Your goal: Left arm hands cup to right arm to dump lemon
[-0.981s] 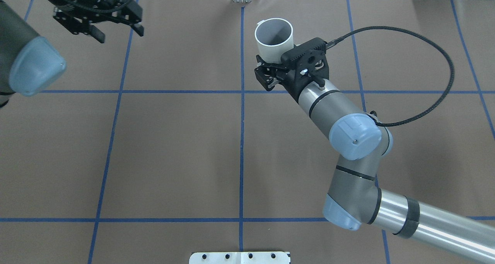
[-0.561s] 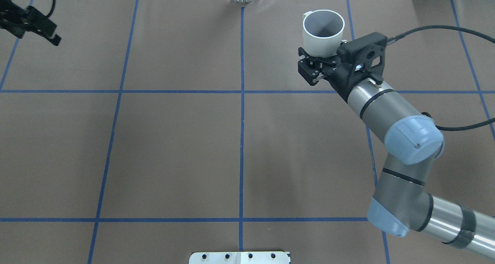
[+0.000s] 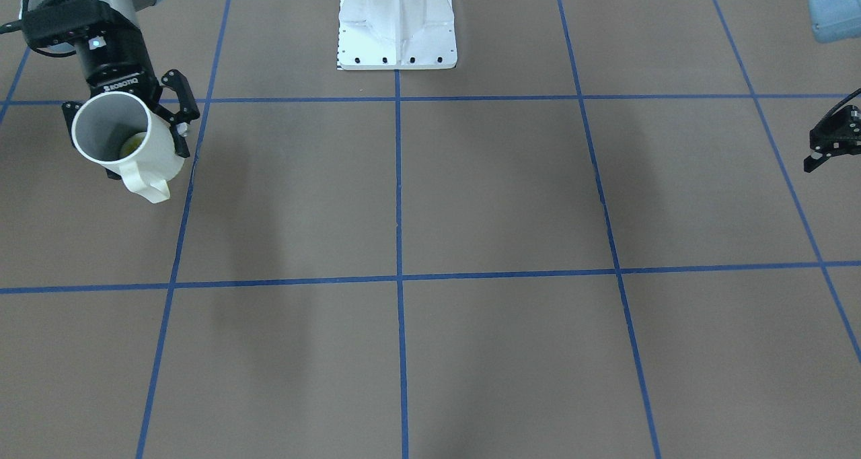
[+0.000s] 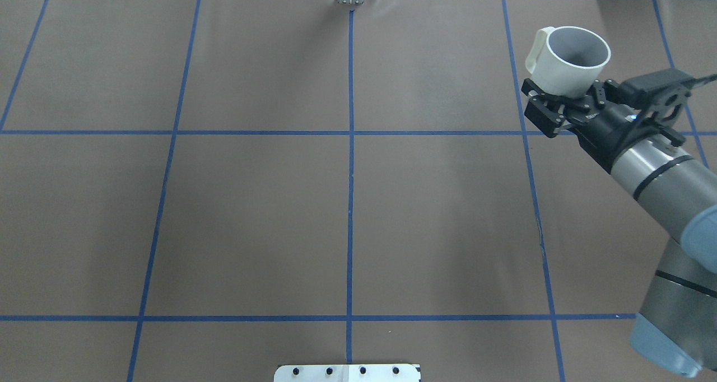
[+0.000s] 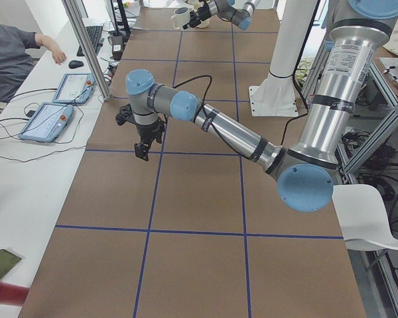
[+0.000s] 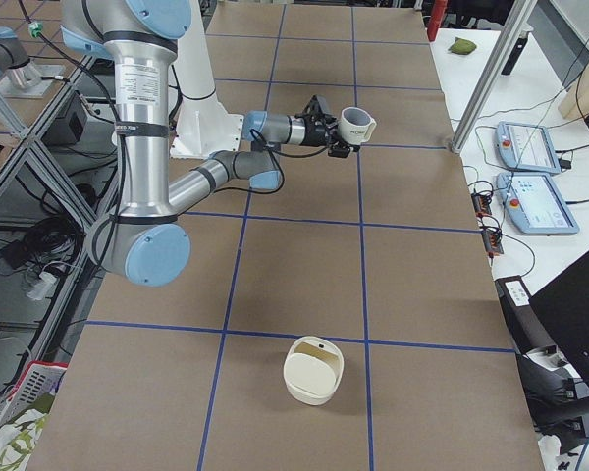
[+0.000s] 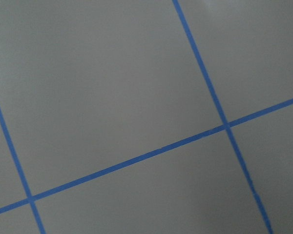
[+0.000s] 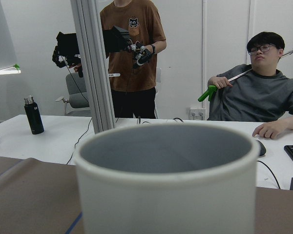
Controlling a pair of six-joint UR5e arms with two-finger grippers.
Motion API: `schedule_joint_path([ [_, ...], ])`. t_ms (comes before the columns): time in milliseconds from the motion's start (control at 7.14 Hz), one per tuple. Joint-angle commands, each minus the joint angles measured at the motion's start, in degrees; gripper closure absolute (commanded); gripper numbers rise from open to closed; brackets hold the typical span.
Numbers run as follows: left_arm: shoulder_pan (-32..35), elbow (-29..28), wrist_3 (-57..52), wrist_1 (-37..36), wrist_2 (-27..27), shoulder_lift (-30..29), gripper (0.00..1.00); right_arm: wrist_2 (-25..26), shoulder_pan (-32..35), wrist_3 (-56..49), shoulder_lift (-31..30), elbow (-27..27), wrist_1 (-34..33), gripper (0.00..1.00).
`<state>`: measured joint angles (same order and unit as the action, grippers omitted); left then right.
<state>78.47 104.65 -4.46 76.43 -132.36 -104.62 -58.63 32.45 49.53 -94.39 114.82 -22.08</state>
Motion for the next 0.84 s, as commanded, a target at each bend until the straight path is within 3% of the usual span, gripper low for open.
schedule_joint_path([
  [0,0.2,-0.1,-0.6,0.0,-0.1,0.3,0.00,0.1,1.4,10.2,-10.2,-0.7,12.4,1.00],
  [280,0.4,-1.4,-0.7,0.3,-0.3,1.9,0.00,0.0,3.7,11.9,-15.1,-11.0,30.1,1.00],
  [420,1.1,-1.5,-0.6,0.5,-0.3,2.1,0.00,-0.1,4.5,12.3,-16.3,-15.1,35.5,1.00],
  [701,1.2,-1.2,-0.1,0.5,-0.3,1.9,0.00,-0.2,7.3,24.8,-17.7,-20.6,39.6,1.00],
])
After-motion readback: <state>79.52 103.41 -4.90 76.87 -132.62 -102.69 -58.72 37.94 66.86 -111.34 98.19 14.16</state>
